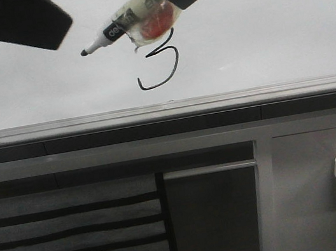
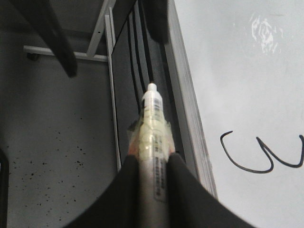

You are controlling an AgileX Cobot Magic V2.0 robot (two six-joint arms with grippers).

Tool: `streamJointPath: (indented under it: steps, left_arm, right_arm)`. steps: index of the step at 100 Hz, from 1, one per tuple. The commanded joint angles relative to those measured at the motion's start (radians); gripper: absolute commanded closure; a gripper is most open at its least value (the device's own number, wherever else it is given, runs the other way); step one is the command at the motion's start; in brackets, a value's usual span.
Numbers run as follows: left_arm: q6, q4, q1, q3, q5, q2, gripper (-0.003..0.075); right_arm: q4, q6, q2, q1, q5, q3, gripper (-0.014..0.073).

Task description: Write number 3 on whiteboard

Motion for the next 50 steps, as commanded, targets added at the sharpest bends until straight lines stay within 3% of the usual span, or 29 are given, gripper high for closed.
streamJointPath:
  steps: [1,41,50]
  left_arm:
    - [0.009,-0.015,-0.028,-0.060,-0.058,0.031,0.0310]
    - [0.021,0.034,-0.043,-0.145,-0.060,0.173,0.0311]
    - [0.023,0.051,-0.043,-0.152,-0.058,0.189,0.0349]
  right_arm:
    - [0.012,-0.031,-0.014,0.003,-0.061,-0.025,0.0642]
    - [0.012,-0.047,-0.014,0.003,-0.060,-0.025,0.0642]
    - [0.012,-0.047,-0.014,0.003,-0.057,-0.025,0.0642]
